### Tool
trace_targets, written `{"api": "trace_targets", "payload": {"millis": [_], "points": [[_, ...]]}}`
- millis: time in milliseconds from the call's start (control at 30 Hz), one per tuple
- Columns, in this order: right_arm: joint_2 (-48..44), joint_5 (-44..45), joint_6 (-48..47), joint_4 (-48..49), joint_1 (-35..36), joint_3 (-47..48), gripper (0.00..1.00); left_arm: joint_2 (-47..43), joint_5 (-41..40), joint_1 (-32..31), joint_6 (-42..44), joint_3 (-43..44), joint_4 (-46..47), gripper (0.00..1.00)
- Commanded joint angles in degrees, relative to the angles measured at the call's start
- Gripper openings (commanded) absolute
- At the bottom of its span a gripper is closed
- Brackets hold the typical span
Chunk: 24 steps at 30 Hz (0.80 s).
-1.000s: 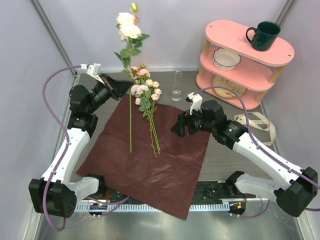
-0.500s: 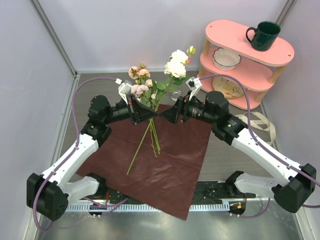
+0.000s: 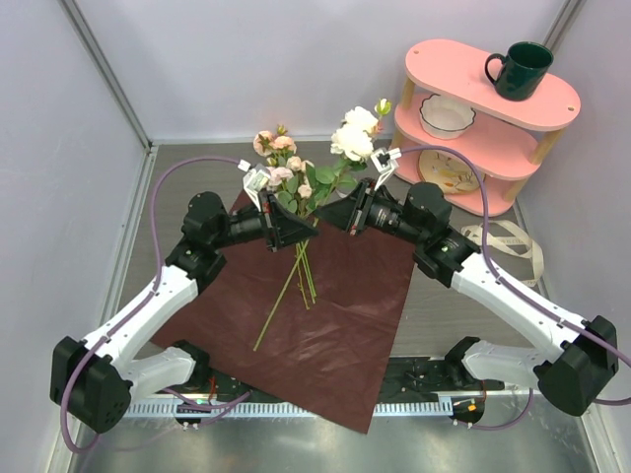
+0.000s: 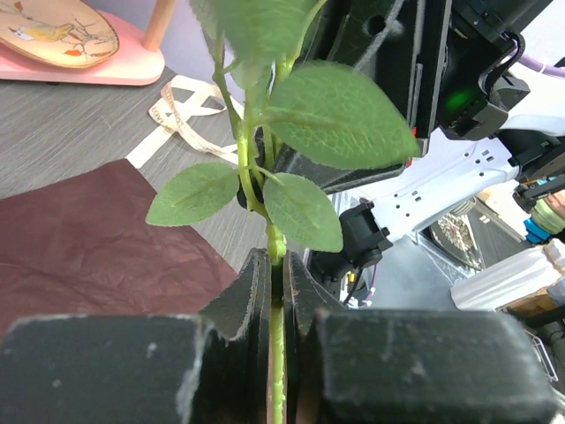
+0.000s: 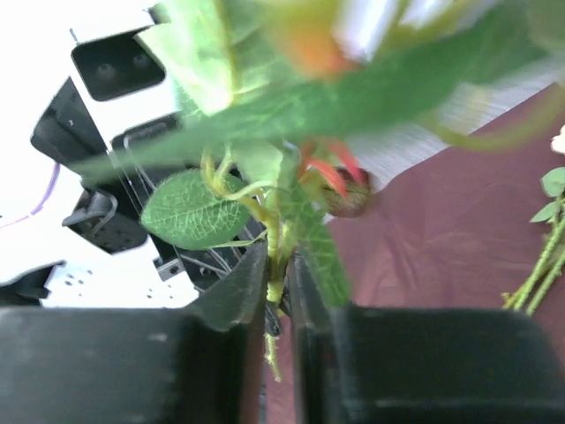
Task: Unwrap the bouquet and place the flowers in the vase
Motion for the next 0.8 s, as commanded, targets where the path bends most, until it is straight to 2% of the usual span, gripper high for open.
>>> {"api": "trace_targets", "payload": {"millis": [0, 33, 67, 133, 167, 233, 300, 333, 367, 500, 600, 767], "points": [[-0.2, 0.3, 1.4, 3.3, -0.1, -0.3, 0.06, -0.8, -2.6, -0.5, 0.7, 1.0, 0.7, 0.1], [-0.4, 2.1, -0.5, 2.3, -0.1, 0.3, 0.01, -1.7, -6.1, -0.5, 0.7, 1.2, -2.6, 0.21], [-0.5, 4.0, -1.8, 0.7, -0.1, 1.2, 0.01, -2.4, -7.8, -0.5, 0.5, 1.3, -4.1, 0.42], [0.0, 8.3, -7.5, -6.5, -0.1, 6.3, 0.01, -4.4, -11.0, -0.5, -0.3, 0.5, -6.9, 0.53], [0.2, 13.6, -9.9, -8.8, -0.1, 8.5, 0.01, -7.4, -12.0, -0.5, -0.8, 0.0, -8.0, 0.62], [1.3, 19.2, -16.8, -15.0, 0.0, 15.9, 0.01, -11.9, -14.8, -0.5, -1.1, -1.5, -11.9, 0.66], [2.2, 29.3, -20.8, -18.6, -0.1, 24.0, 0.01, -19.5, -21.9, -0.5, -0.1, -1.7, -17.0, 0.69], [2.5, 32.0, -22.8, -19.1, -0.2, 26.4, 0.01, -21.8, -25.0, -0.5, 0.5, -1.5, -23.5, 0.7], [3.6, 36.7, -26.6, -19.2, -0.2, 28.8, 0.01, -24.4, -32.3, -0.4, 0.8, -1.1, -27.2, 0.73], [6.5, 45.5, -35.4, -16.1, -0.1, 40.7, 0.01, -34.2, -41.8, -0.4, 3.5, 0.9, -43.1, 0.75], [9.3, 48.3, -40.6, -12.9, -0.2, 47.6, 0.01, -38.4, -43.7, -0.4, 3.1, 0.7, -47.8, 0.75], [15.4, 50.9, -48.5, -11.9, -0.3, 58.1, 0.01, -41.8, -43.9, -0.4, 0.2, -1.0, -49.2, 0.75]]}}
